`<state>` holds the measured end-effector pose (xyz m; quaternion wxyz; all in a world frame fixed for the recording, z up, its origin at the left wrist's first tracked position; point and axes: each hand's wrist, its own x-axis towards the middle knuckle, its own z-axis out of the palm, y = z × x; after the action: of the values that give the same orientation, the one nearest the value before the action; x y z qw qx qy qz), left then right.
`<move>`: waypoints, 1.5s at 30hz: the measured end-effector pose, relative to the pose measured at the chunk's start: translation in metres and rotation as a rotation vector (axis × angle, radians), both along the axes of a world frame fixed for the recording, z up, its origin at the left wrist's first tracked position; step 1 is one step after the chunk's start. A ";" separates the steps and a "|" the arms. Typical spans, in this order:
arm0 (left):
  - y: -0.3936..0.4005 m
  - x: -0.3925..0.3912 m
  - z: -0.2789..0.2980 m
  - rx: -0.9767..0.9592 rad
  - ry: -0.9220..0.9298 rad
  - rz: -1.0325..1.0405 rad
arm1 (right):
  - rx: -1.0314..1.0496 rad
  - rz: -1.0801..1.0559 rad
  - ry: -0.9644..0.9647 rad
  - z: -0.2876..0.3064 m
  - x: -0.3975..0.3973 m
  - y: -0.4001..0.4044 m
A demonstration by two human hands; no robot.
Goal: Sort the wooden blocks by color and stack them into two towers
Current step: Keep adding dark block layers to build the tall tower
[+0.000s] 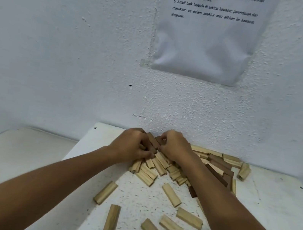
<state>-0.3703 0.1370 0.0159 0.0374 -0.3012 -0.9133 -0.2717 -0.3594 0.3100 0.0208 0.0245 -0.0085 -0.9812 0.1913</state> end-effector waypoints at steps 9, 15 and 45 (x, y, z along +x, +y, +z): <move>0.002 0.003 0.001 0.135 -0.019 0.070 | -0.218 -0.062 0.140 0.009 0.015 -0.008; -0.020 0.007 0.004 0.202 0.006 0.065 | -0.223 -0.003 0.104 0.015 0.010 -0.016; -0.066 0.270 0.212 0.066 0.192 -0.222 | -0.448 0.140 0.317 0.167 0.310 -0.032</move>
<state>-0.1001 0.0711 0.2280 0.1045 -0.4235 -0.8571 -0.2742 -0.0491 0.2782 0.1883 0.1616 0.0843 -0.8966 0.4037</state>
